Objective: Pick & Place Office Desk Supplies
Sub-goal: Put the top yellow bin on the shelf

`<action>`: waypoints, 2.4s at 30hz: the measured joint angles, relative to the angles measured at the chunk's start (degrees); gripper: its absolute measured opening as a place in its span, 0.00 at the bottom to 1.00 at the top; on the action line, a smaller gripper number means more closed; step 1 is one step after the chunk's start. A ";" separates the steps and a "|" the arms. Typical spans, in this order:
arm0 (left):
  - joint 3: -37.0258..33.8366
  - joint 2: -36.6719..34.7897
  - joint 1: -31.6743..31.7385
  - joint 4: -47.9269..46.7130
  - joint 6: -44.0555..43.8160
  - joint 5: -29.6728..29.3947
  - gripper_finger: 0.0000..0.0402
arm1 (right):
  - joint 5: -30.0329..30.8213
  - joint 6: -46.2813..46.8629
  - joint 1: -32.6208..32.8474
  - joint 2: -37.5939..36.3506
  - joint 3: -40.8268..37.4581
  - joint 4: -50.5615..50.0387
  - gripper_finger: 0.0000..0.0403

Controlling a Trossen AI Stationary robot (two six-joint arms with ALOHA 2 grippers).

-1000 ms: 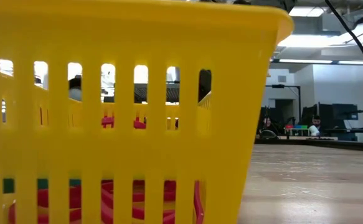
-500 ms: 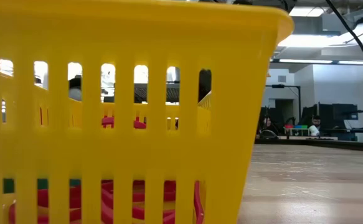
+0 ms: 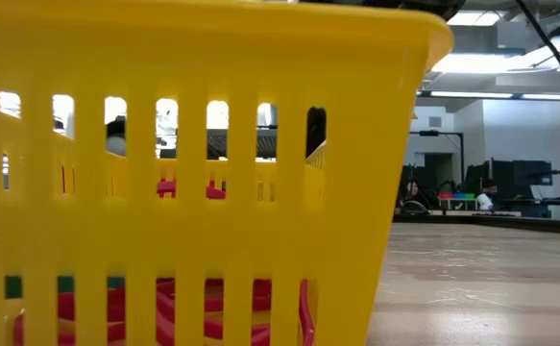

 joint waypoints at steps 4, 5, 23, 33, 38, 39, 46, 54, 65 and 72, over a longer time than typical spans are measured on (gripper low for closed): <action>0.00 0.00 0.00 0.00 -0.01 0.00 0.42 | 1.34 1.22 0.94 -0.79 0.01 -2.78 0.01; 0.00 0.00 0.00 0.00 -0.01 -0.01 0.42 | 1.53 1.41 1.18 -0.89 0.01 -2.97 0.01; -0.02 0.02 0.00 -0.94 -0.02 -0.01 0.42 | 6.82 2.58 5.76 -2.93 7.32 -15.19 0.00; -0.02 0.02 0.00 -1.07 -0.02 -0.01 0.42 | 11.74 2.87 8.00 -2.93 10.75 -20.46 0.00; -0.02 0.02 0.00 -1.07 -0.02 -0.01 0.42 | 13.82 2.87 9.09 -2.93 11.31 -21.12 0.00; -0.02 0.02 0.01 -1.07 -0.02 -0.01 0.42 | 14.13 2.87 9.19 -2.93 11.31 -21.15 0.00; -0.02 0.02 0.00 -1.07 -0.04 -0.01 0.42 | 16.03 3.01 10.15 -2.93 11.31 -21.21 0.00; -0.02 0.02 0.02 -1.07 -0.04 -0.01 0.42 | 17.33 3.31 11.08 -2.96 11.44 -21.73 0.00; -0.02 0.02 0.00 -1.07 -0.04 -0.01 0.42 | 23.98 2.68 13.66 -3.07 19.69 -31.01 0.00; -0.02 0.02 0.00 -1.07 -0.07 -0.01 0.42 | 27.19 2.56 14.29 -3.09 23.92 -36.94 0.00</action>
